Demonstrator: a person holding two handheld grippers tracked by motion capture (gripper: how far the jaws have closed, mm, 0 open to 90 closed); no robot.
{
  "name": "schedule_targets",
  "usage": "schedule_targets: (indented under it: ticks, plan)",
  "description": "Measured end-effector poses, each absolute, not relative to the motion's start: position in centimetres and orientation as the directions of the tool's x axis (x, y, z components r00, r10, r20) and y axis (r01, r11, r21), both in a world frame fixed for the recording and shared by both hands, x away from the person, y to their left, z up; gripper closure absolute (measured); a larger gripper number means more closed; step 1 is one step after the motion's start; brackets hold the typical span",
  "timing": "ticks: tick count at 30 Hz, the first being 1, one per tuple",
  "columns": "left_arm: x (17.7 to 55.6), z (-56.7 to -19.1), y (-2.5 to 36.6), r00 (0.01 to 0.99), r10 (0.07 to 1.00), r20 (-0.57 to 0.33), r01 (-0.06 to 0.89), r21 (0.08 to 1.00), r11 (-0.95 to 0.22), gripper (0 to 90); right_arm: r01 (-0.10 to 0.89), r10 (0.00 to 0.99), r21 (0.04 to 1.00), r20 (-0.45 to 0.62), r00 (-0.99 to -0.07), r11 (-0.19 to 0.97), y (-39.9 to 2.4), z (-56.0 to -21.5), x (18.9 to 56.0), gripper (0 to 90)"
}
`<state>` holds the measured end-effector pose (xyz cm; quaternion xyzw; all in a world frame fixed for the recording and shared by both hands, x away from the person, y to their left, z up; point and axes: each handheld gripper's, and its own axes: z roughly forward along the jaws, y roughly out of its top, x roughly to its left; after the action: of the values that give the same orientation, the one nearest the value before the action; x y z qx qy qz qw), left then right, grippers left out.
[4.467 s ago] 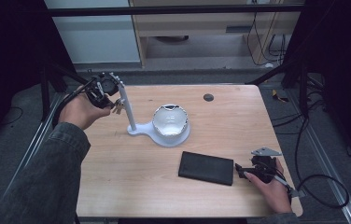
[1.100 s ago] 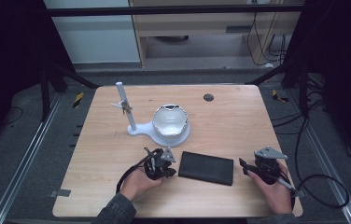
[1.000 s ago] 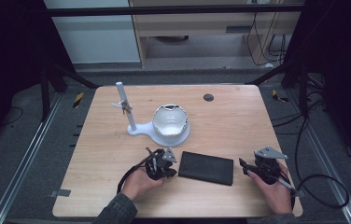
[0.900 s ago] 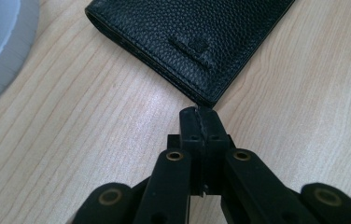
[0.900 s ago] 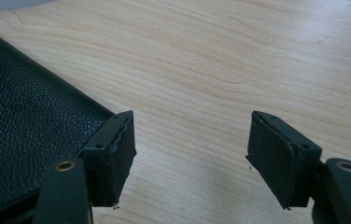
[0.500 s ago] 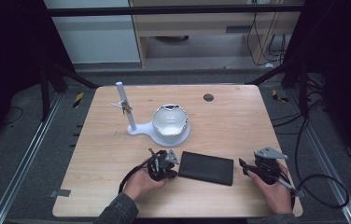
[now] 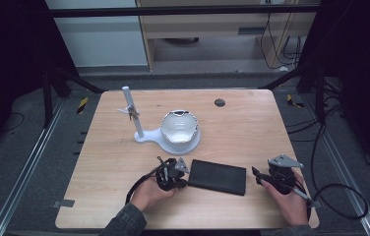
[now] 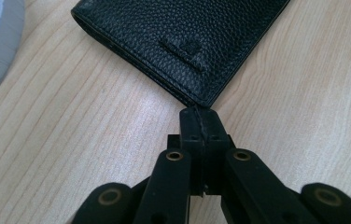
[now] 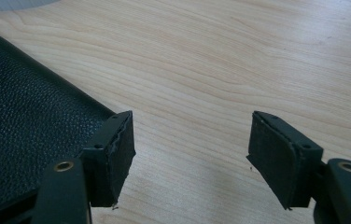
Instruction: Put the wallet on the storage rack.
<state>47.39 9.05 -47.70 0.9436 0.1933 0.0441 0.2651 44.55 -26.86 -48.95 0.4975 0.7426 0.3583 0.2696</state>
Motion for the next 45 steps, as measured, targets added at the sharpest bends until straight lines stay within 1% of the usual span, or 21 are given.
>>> schedule_targets:
  ticks: [7,9,10,11,13,14,15,16,17,19,20,21,22,23,24,27,32,33,39,43,45]
  plan:
    - [47.3,-47.6,9.2,0.917,0.398,-0.034,0.351,0.544,-0.762,89.6,0.533,0.929,0.807,-0.049,-0.368,0.254,-26.7,-48.8,44.4,31.3]
    - [47.3,-47.5,9.4,0.917,0.395,-0.05,0.353,0.56,-0.75,89.6,0.52,0.923,0.816,-0.042,-0.383,0.253,-26.4,-48.6,44.2,30.7]
    - [47.3,-47.5,9.4,0.916,0.396,-0.069,0.36,0.578,-0.732,89.6,0.501,0.909,0.822,-0.047,-0.413,0.27,-25.8,-48.3,43.9,28.8]
    - [47.3,-47.5,9.4,0.916,0.396,-0.069,0.36,0.578,-0.732,89.6,0.501,0.909,0.822,-0.047,-0.413,0.27,-25.8,-48.3,43.9,28.8]
    - [47.3,-47.5,9.3,0.916,0.395,-0.064,0.356,0.581,-0.732,89.5,0.489,0.886,0.825,-0.031,-0.462,0.284,-24.8,-48.1,43.4,25.6]
    - [47.4,-47.4,9.3,0.917,0.394,-0.062,0.354,0.582,-0.732,89.6,0.464,0.857,0.827,-0.042,-0.513,0.318,-23.5,-47.7,43.0,22.5]
    - [47.4,-47.4,9.3,0.917,0.394,-0.062,0.354,0.582,-0.732,89.5,0.464,0.857,0.827,-0.042,-0.513,0.318,-23.5,-47.7,43.0,22.5]
    - [47.4,-47.3,9.4,0.915,0.398,-0.062,0.354,0.593,-0.723,89.5,0.449,0.833,0.823,-0.054,-0.55,0.349,-22.2,-47.3,42.6,19.9]
    - [47.4,-47.2,9.4,0.915,0.399,-0.059,0.352,0.6,-0.718,89.5,0.436,0.819,0.822,-0.062,-0.57,0.366,-21.6,-47.1,42.5,19.2]
    - [47.5,-47.0,9.4,0.914,0.402,-0.061,0.354,0.606,-0.713,89.5,0.428,0.808,0.82,-0.071,-0.585,0.381,-21.0,-46.9,42.3,18.5]
    - [47.6,-46.9,9.5,0.911,0.407,-0.07,0.359,0.621,-0.697,89.5,0.417,0.786,0.812,-0.08,-0.612,0.408,-20.0,-46.6,42.1,17.0]
    - [47.6,-46.9,9.5,0.911,0.407,-0.07,0.359,0.621,-0.697,89.5,0.417,0.786,0.812,-0.08,-0.612,0.408,-20.0,-46.6,42.1,17.0]
    - [47.7,-46.8,9.4,0.907,0.414,-0.075,0.363,0.636,-0.681,89.5,0.411,0.768,0.804,-0.085,-0.635,0.429,-19.0,-46.4,41.9,16.0]
    - [47.7,-46.8,9.4,0.907,0.414,-0.075,0.363,0.636,-0.681,89.5,0.411,0.768,0.804,-0.085,-0.635,0.429,-19.0,-46.4,41.9,16.0]
    - [47.8,-46.8,9.3,0.906,0.417,-0.075,0.363,0.643,-0.675,89.5,0.405,0.744,0.786,-0.103,-0.66,0.467,-18.2,-46.4,41.8,14.6]
    - [47.9,-46.6,9.4,0.905,0.417,-0.077,0.363,0.652,-0.666,89.4,0.401,0.722,0.758,-0.131,-0.679,0.514,-17.1,-46.6,41.9,14.0]
    - [48.1,-46.5,9.6,0.898,0.429,-0.102,0.379,0.675,-0.633,89.4,0.407,0.712,0.738,-0.141,-0.688,0.539,-16.2,-46.7,42.3,13.9]
    - [48.2,-46.5,9.6,0.896,0.431,-0.106,0.383,0.675,-0.631,89.4,0.408,0.705,0.722,-0.154,-0.692,0.559,-15.9,-46.8,42.7,14.0]
    - [48.4,-46.6,9.3,0.894,0.436,-0.104,0.384,0.679,-0.626,88.9,0.418,0.695,0.689,-0.174,-0.697,0.592,-15.3,-47.0,43.3,14.9]
    - [48.6,-46.7,9.1,0.892,0.44,-0.101,0.385,0.678,-0.626,88.9,0.425,0.688,0.668,-0.183,-0.702,0.611,-15.1,-47.1,43.7,16.8]
    - [48.6,-46.7,9.1,0.892,0.44,-0.098,0.383,0.679,-0.626,88.9,0.429,0.684,0.653,-0.191,-0.704,0.624,-15.0,-47.1,44.0,19.3]
